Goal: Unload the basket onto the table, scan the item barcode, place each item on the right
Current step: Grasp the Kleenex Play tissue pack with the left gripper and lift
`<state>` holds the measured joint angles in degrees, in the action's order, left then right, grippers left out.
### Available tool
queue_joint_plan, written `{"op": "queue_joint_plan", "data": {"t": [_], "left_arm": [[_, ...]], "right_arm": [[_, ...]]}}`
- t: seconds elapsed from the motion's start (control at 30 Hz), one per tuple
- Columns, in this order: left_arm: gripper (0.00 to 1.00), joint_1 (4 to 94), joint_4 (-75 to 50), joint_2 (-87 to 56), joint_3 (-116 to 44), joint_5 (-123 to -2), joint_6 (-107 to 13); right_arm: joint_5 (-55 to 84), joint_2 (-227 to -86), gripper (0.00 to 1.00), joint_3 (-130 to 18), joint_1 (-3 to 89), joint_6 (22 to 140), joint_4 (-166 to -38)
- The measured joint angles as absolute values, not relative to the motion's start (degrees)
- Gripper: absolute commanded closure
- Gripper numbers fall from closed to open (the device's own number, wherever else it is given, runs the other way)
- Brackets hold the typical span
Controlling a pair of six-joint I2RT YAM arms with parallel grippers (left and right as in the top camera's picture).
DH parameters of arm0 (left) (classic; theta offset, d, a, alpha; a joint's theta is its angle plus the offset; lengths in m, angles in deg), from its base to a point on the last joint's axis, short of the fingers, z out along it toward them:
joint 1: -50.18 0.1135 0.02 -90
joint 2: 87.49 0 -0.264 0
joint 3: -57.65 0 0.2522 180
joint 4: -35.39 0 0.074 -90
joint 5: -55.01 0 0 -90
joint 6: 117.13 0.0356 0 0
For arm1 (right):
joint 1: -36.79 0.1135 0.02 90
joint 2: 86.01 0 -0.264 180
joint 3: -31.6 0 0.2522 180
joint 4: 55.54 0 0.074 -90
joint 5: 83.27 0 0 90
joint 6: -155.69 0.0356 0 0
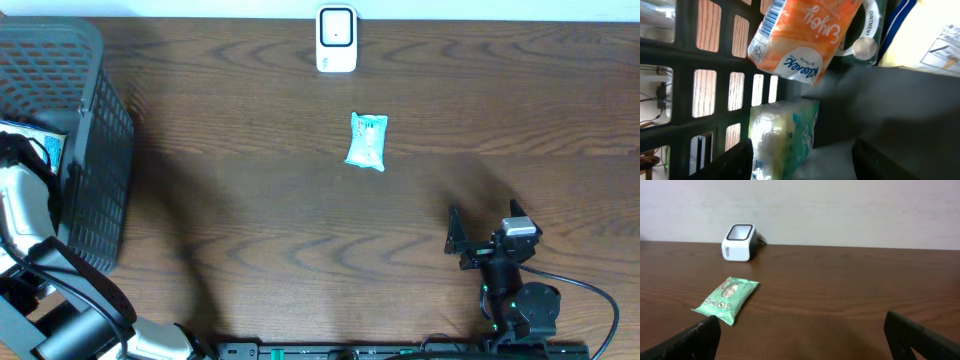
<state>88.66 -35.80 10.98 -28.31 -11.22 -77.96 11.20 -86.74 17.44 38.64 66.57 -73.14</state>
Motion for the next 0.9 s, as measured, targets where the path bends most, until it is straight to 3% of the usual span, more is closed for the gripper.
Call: {"op": "queue_joint_plan", "data": {"t": [0.53,0.57,0.7,0.77,0.9], "left_arm": [[0.38,89.01,-31.69,10.98,-25.01,-9.95,-77.94],[0.42,89.1,-31.69,10.98,-24.9,-9.75,-77.94],[0.76,89.1,-31.5,10.98,-24.84,-9.1,-78.25],[0.89,89.1,-31.5,10.98,-24.82,-8.79,-78.14],[0.92,89.1,-31.61,10.98,-24.82,-8.73,-77.98]], "right_arm": [[11.2,-86.74,0.01,17.44,38.66,66.57,-73.14],[11.22,-86.74,0.01,17.44,38.66,66.57,-73.14],[11.2,-86.74,0.01,17.44,38.66,66.55,-73.14],[11.2,-86.74,0.01,17.44,38.66,66.57,-73.14],[11.22,-86.74,0.01,17.44,38.64,66.57,-73.14]]}}
